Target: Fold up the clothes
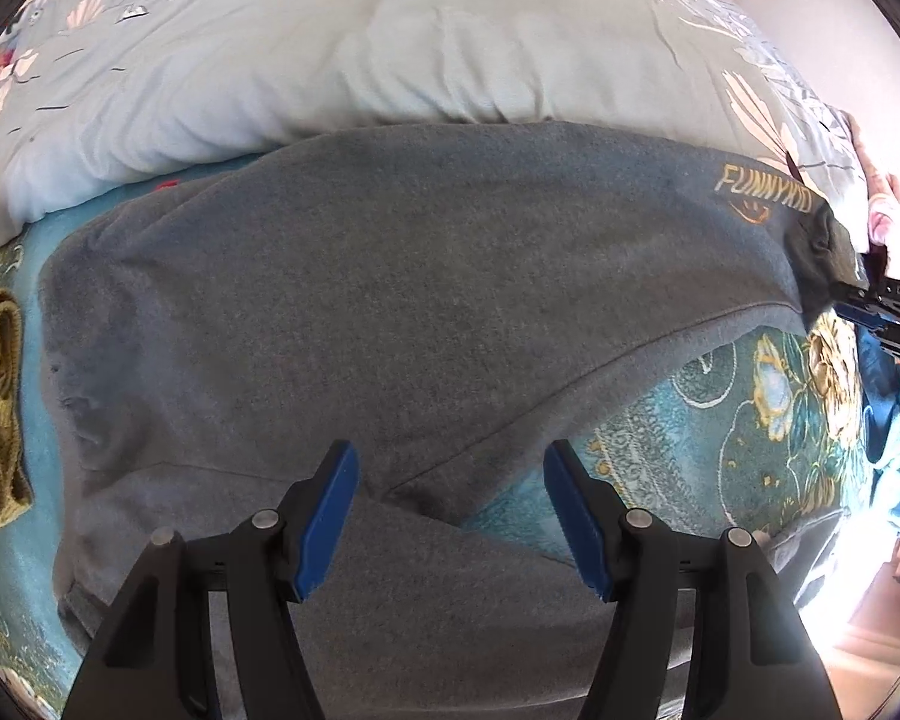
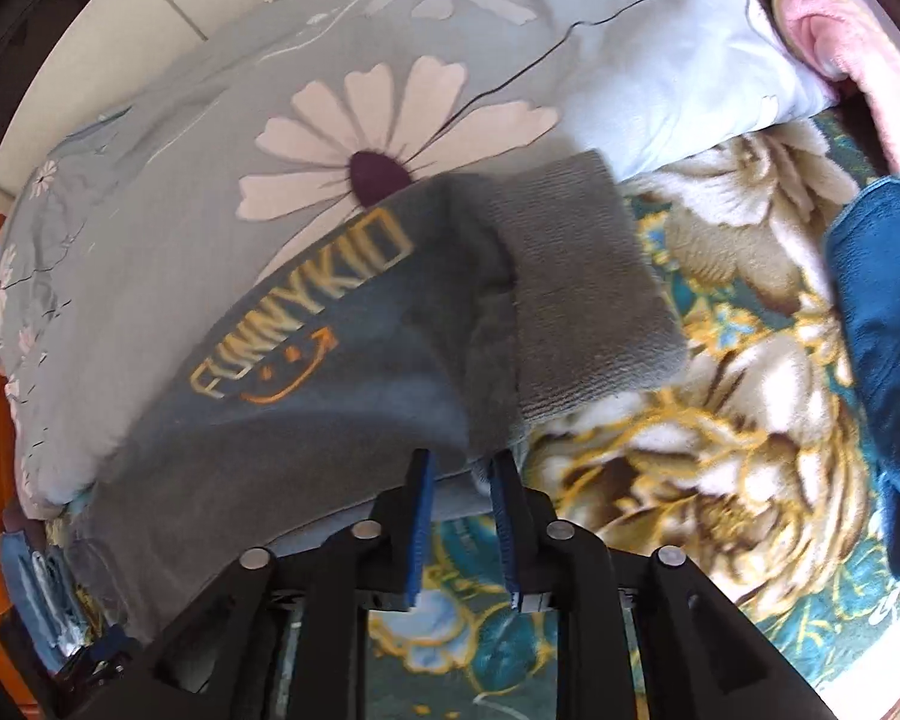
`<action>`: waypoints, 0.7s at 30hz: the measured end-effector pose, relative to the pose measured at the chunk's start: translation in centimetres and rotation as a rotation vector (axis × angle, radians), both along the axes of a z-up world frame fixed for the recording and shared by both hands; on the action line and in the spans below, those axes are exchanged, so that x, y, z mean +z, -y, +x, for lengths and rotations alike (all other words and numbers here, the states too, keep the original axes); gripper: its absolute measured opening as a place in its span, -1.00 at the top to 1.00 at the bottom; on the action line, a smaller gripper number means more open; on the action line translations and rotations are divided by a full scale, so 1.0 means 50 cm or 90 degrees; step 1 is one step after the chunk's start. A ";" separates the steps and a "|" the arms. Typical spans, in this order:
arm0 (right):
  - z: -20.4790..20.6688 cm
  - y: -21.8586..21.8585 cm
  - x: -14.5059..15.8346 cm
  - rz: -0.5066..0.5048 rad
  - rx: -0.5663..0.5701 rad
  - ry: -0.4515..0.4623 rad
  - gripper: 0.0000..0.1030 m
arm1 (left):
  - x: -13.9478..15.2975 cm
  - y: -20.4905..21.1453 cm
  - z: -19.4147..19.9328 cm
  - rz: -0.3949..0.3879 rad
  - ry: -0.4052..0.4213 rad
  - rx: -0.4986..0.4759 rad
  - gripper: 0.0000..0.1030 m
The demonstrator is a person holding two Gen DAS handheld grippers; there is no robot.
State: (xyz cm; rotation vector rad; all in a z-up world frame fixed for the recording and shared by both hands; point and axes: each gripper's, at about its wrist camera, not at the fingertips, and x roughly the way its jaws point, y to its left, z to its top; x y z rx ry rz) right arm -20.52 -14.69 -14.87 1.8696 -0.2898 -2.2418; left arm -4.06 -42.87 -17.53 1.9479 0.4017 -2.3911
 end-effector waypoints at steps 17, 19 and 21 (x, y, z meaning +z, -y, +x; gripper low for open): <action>-0.090 -0.174 -0.070 -0.031 -0.215 0.001 -0.03 | -0.031 -0.022 -0.031 -0.006 0.004 -0.081 -0.28; -0.094 -0.189 -0.091 -0.101 -0.257 0.013 -0.03 | -0.032 -0.015 -0.030 -0.001 0.010 -0.070 -0.28; -0.089 -0.195 -0.104 -0.143 -0.296 0.021 -0.03 | -0.031 -0.011 -0.028 0.000 0.012 -0.064 -0.28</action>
